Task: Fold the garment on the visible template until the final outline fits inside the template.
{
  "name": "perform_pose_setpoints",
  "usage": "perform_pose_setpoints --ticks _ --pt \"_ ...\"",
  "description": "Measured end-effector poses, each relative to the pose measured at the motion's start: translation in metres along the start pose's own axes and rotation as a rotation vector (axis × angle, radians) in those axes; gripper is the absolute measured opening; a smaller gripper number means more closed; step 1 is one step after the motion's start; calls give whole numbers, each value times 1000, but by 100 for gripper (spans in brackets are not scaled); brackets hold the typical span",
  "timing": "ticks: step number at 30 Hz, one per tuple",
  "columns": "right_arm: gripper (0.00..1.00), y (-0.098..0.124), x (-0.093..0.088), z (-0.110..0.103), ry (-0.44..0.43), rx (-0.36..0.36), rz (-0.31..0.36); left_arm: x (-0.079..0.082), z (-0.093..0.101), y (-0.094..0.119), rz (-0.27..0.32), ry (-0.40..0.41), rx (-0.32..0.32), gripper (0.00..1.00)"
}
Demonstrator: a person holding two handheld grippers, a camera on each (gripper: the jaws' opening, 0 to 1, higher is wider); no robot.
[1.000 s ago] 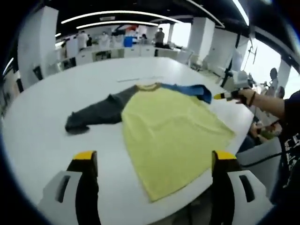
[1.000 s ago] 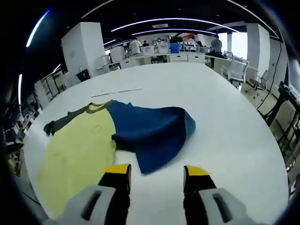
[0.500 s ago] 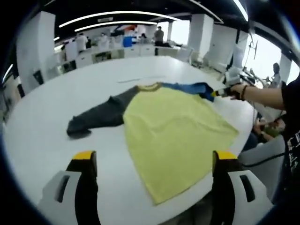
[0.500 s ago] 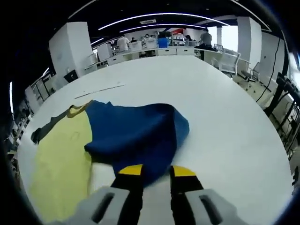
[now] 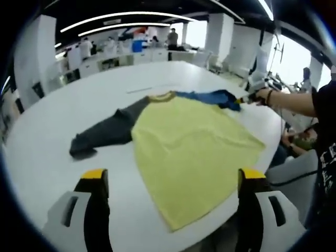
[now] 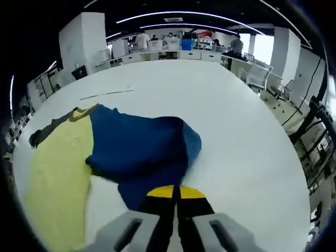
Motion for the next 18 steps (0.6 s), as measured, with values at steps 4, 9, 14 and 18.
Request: perform_pose_setpoints --ticks 4,9,14,18 --pt "0 9 3 16 31 -27 -7 -1 -1 -2 -10 -9 1 99" --pt "0 12 6 37 83 -65 -24 4 4 -2 0 -20 -23 99" --pt "0 5 13 55 135 -97 -52 4 5 -3 -3 -35 -28 99" --pt "0 4 21 66 164 -124 -60 6 8 -4 12 -31 -33 99"
Point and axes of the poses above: the point that each gripper's makers call its tool centre point, and the gripper's own axes: y roughly backward along the fingers, z roughly to its right, x roughly out of its top, the point moved 3 cm from there along y, roughly backward along the fingers
